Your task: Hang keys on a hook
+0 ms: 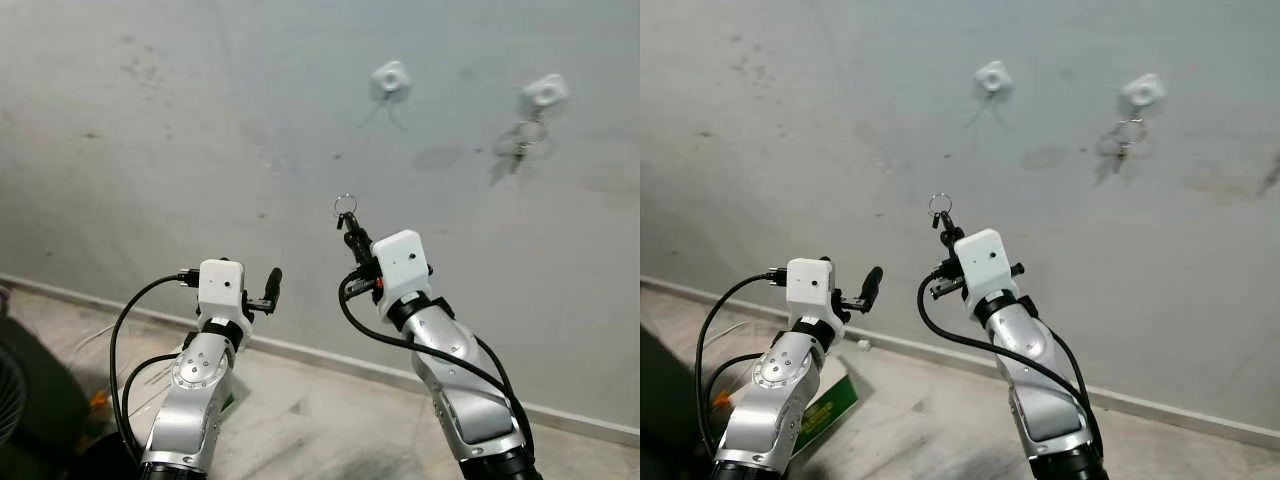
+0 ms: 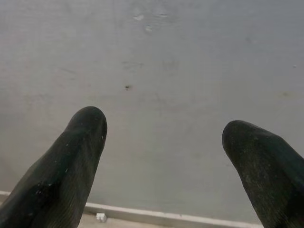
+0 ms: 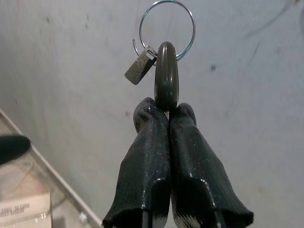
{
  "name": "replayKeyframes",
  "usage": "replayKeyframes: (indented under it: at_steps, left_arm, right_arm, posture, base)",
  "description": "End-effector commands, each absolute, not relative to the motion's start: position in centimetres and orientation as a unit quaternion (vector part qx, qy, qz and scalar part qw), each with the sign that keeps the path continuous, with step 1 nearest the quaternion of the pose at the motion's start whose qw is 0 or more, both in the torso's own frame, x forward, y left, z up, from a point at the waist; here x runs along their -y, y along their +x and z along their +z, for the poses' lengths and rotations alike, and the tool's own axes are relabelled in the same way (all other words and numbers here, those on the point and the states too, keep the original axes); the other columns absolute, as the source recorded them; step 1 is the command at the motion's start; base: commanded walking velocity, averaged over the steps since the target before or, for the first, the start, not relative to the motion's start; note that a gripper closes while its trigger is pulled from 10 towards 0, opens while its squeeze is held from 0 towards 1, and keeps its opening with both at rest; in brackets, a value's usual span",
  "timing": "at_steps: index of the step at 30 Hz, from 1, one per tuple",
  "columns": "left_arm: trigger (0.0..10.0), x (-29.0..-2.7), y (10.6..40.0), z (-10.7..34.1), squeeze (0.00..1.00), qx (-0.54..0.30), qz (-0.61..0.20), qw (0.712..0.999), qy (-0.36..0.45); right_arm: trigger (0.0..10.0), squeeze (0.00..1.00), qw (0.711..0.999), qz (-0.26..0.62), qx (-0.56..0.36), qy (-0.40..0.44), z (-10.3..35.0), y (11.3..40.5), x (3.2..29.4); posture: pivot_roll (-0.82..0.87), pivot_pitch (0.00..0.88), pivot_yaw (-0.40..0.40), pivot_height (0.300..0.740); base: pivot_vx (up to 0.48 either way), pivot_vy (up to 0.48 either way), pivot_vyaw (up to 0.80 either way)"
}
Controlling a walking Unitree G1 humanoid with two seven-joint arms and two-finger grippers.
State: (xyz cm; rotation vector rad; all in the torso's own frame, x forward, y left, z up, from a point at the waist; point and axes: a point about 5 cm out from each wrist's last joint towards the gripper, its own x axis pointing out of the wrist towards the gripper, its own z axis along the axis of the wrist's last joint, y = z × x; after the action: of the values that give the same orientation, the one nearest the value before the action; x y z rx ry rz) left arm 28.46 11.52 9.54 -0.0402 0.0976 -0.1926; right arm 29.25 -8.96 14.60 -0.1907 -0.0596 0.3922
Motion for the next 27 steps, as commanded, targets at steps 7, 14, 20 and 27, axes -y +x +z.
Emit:
replayKeyframes:
  at_steps: [7,14,20,27]
  left_arm:
    - [10.0,-10.8,28.8,9.9,0.00,-0.044,-0.121,0.991,-0.028]
    - [10.0,-10.3,29.0,10.1,0.00,-0.041,-0.135,0.989,-0.041]
    - [10.0,-10.1,28.9,10.1,0.00,-0.037,-0.143,0.988,-0.052]
    - [10.0,-10.0,28.7,10.1,0.00,-0.035,-0.151,0.986,-0.059]
  right_arm:
    - [10.0,0.00,0.979,0.180,0.034,-0.088,15.1,29.6,9.2]
    - [10.0,0.00,0.979,0.181,0.034,-0.090,15.1,29.7,9.3]
    - [10.0,0.00,0.978,0.183,0.034,-0.093,15.1,29.6,9.5]
    - [10.0,0.00,0.978,0.184,0.038,-0.093,15.2,29.7,9.5]
  posture:
    - [-0.05,0.000,0.065,0.740]
    - [-0.06,0.000,0.062,0.740]
    - [-0.06,0.000,0.054,0.740]
    - [-0.06,0.000,0.051,0.740]
  base:
    - [0.000,0.000,-0.34]
    - [0.000,0.000,-0.80]
    - [0.000,0.000,-0.80]
    - [0.103,0.000,-0.34]
